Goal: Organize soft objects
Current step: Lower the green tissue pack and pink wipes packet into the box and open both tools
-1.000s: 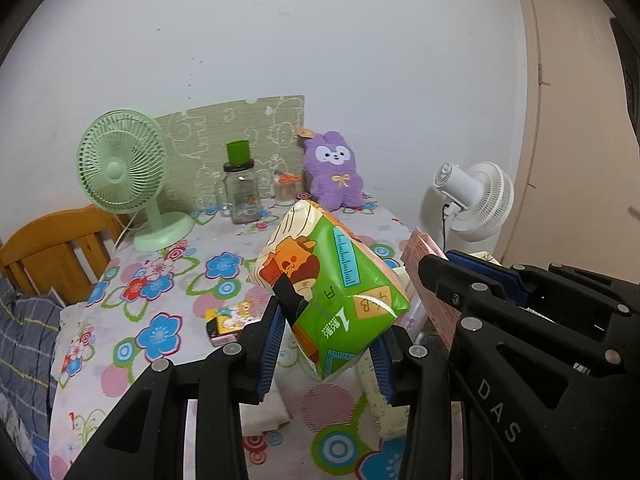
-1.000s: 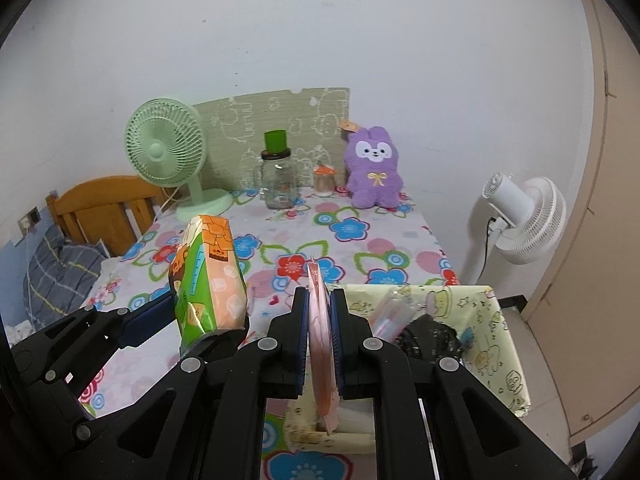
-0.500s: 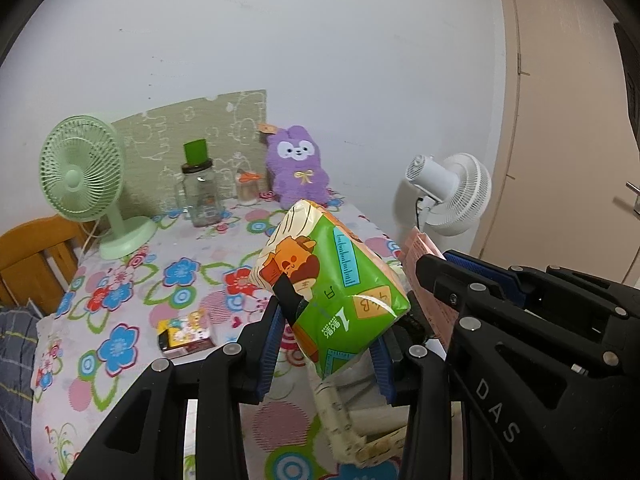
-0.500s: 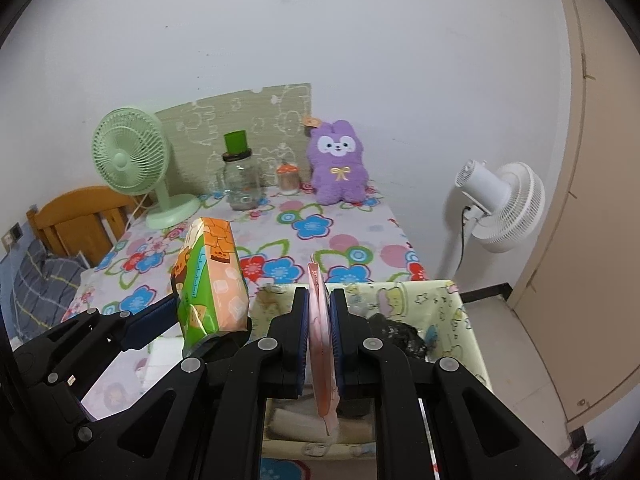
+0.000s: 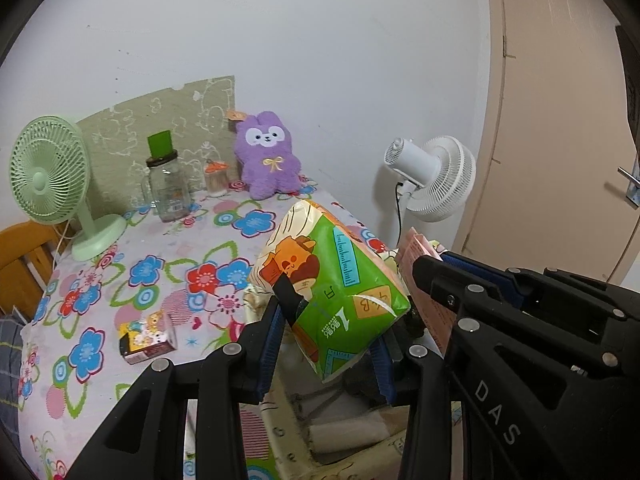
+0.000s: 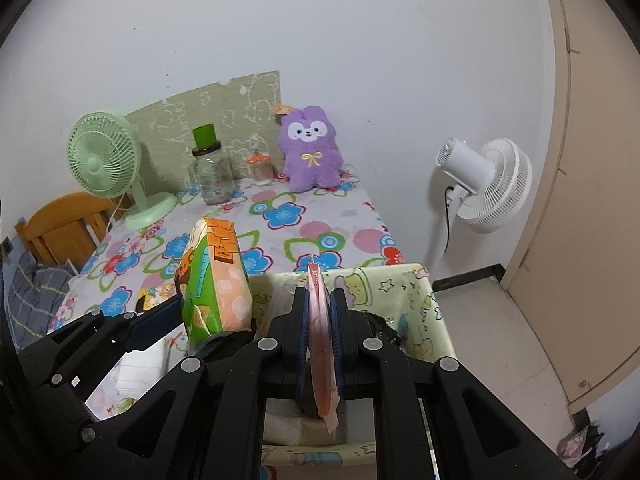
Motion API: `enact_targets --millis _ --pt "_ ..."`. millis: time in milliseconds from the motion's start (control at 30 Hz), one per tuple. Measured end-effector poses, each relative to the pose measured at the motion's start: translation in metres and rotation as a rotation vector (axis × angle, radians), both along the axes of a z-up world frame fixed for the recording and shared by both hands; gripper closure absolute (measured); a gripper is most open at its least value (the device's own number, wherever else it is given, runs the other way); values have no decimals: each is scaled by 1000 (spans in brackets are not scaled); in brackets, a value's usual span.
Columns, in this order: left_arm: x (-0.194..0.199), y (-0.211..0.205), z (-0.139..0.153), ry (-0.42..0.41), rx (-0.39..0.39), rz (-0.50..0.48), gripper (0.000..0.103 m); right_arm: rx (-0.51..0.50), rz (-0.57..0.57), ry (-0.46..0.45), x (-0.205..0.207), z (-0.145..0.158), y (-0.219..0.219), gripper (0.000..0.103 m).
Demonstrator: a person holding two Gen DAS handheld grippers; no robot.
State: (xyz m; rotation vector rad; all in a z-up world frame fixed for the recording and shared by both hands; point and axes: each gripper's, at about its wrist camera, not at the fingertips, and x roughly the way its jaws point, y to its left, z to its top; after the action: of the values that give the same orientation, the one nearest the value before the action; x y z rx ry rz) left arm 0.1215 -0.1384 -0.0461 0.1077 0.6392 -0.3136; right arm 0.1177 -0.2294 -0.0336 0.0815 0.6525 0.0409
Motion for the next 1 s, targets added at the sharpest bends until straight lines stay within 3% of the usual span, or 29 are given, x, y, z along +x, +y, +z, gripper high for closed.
enact_targets --millis 767,1000 --pt "19 -44 -46 143 115 -70 56 49 -93 99 22 -43 -47 90" --pt "20 -43 -47 157 122 -49 39 77 -89 121 26 -50 -51 90"
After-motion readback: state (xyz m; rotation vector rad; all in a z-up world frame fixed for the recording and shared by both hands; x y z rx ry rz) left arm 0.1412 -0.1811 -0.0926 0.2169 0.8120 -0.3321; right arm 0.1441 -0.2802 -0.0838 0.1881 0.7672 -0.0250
